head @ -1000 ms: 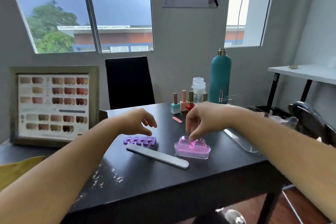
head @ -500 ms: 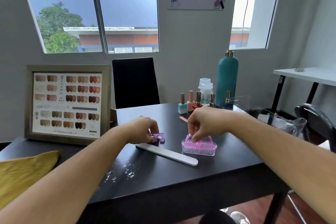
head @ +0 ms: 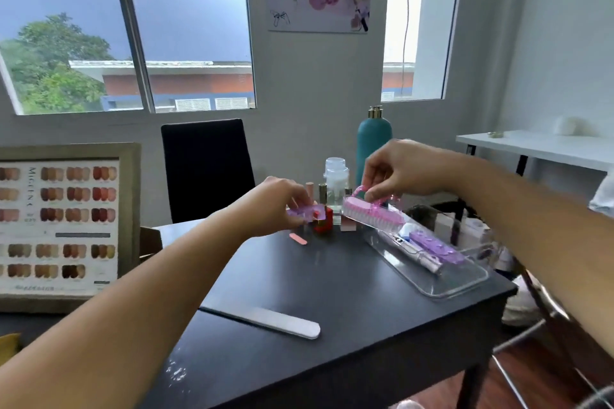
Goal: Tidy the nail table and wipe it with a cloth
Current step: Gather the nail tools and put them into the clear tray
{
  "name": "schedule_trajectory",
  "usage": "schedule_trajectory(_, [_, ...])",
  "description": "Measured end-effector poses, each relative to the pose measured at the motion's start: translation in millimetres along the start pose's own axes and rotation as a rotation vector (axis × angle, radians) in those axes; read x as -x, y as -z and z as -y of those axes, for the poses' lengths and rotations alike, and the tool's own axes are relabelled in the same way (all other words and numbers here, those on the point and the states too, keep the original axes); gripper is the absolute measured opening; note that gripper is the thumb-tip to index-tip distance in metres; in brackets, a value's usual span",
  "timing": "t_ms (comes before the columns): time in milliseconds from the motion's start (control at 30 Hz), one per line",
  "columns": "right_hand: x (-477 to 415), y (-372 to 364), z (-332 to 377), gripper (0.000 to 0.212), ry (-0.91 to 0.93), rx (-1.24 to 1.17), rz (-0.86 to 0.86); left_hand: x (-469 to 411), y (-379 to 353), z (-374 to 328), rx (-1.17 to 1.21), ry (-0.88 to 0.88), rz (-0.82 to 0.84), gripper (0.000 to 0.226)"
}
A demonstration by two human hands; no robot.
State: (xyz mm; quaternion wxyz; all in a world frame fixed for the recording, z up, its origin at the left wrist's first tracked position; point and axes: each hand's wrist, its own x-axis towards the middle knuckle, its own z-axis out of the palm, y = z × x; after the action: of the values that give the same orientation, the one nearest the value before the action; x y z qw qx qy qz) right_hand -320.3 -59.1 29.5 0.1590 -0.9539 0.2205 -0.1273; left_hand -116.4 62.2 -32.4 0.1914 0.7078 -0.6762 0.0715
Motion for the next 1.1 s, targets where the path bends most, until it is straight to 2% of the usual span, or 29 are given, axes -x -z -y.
schedule_trajectory(267, [18.7, 29.7, -73.5, 0.012, -0.222, 0.031, -0.059, -86.5, -33.5, -63.6, 0.007, -0.194, -0.005, 0.024])
schedule_trajectory(600, [17.7, -3.1, -127.8, 0.018, -0.396, 0.131, -0.009, -111.5, -78.9, -88.2, 0.03, -0.376, 0.209, 0.028])
schedule_trajectory(833, [13.5, -12.7, -127.5, 0.018, -0.443, 0.113, -0.017, -108.9, -77.0, -87.1, 0.108, -0.329, 0.288, 0.036])
schedule_trajectory(1100, [14.2, -7.3, -106.2, 0.012, -0.359, 0.101, -0.122, -95.2, -61.5, -71.3, 0.108, -0.274, 0.171, 0.027])
